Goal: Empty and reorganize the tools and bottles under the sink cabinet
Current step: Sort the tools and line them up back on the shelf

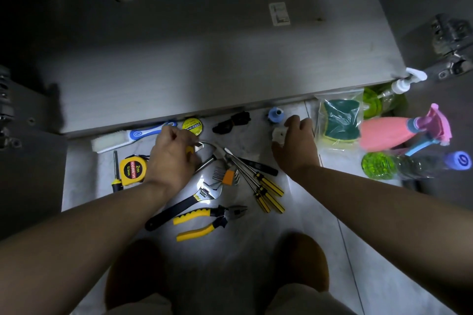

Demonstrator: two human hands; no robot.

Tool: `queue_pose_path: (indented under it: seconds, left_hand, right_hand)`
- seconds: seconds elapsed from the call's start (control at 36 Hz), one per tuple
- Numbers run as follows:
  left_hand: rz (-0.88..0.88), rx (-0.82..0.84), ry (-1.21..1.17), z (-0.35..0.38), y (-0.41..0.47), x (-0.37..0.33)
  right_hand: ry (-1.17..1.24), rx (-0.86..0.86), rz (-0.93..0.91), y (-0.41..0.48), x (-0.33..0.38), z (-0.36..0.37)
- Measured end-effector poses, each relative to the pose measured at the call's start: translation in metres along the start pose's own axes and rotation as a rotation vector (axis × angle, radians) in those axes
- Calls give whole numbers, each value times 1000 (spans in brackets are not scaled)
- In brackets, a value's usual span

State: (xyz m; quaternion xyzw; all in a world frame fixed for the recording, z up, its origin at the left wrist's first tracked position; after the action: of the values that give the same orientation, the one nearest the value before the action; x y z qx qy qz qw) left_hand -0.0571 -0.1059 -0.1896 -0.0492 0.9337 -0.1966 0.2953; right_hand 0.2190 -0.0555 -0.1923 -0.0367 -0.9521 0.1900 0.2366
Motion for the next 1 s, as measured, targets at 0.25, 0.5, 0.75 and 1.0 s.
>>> queue_pose_path:
  seconds: [0.25,0.5,0.75,1.0]
  left_hand:
    - [107,77,381,-4,19,-7]
    - [58,160,409,2,37,-11]
    - [14,84,271,2,34,-5]
    - [37,10,256,-10,22,-16]
  right_hand:
    - [-302,279,-546,-2,50,17]
    - [-568,357,-454,29,71,34]
    - [-337,231,-437,20,66,29]
    - [79,565,-263,-43,11,-3]
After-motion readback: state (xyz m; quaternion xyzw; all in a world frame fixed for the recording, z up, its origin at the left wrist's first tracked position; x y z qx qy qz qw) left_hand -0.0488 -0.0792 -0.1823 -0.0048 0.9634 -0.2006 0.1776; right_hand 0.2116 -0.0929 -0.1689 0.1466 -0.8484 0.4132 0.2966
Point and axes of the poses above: each hand's wrist, its own y-axis towards the middle knuckle, its own z-axis out of the palm, x = y × z, the point moved 2 cm from there along y, towards the middle knuckle, and after that the axes turned 8 degrees about x, right-handed, at the moved point
